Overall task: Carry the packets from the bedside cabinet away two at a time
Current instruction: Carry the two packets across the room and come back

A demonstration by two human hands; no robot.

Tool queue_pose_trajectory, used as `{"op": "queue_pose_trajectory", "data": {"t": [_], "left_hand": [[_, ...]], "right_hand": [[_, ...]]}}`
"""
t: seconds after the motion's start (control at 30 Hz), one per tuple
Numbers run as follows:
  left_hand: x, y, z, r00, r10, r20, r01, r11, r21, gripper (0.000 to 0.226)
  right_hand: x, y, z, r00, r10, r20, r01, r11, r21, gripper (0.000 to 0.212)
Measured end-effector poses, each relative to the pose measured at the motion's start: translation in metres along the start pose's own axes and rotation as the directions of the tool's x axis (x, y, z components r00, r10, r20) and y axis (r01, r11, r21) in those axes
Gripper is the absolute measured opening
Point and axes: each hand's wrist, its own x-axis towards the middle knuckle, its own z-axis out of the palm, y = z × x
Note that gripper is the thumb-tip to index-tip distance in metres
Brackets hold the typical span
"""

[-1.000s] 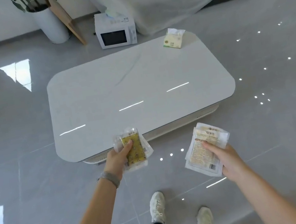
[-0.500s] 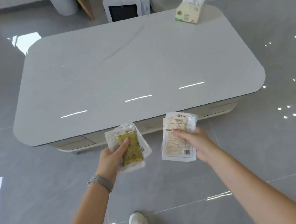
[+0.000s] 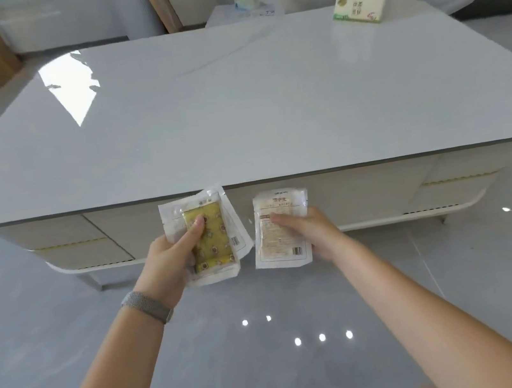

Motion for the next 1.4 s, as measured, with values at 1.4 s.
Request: {"op": "queue_pose_trajectory", "data": {"t": [1.4], "left_hand": [[-0.037, 0.023, -0.043, 0.966, 0.234, -0.112, -0.241, 0.969, -0.052, 0.021]], "right_hand": [[-0.014, -0.063, -0.003, 0.995, -0.078, -0.058, 0.048, 0.913, -0.406, 0.045]]}}
